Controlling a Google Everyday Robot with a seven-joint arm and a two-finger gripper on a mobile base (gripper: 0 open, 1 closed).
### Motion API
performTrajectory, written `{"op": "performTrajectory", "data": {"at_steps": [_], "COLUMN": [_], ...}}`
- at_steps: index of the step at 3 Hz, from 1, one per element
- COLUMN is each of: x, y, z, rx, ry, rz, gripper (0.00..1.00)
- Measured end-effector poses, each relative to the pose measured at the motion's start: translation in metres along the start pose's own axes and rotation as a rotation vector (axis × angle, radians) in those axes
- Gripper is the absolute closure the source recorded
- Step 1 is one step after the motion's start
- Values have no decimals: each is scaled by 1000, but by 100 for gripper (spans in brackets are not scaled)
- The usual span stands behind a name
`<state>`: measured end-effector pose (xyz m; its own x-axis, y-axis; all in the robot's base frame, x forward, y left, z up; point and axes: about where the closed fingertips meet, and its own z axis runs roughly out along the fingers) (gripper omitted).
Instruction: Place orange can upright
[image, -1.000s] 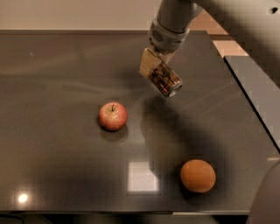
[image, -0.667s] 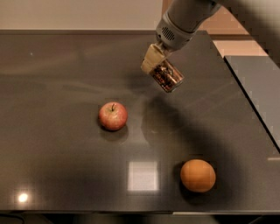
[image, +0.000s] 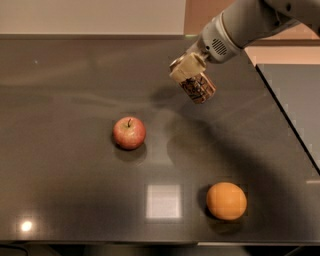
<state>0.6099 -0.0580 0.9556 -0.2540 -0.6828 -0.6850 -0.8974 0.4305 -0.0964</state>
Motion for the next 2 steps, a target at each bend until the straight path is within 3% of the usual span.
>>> {"op": "performTrajectory", "data": {"at_steps": [1, 2], "x": [6, 16], "y": [10, 13], "z": [-8, -20], "rx": [-15, -5], "ry": [-171, -363], "rz": [-61, -73], "gripper": [100, 100]}}
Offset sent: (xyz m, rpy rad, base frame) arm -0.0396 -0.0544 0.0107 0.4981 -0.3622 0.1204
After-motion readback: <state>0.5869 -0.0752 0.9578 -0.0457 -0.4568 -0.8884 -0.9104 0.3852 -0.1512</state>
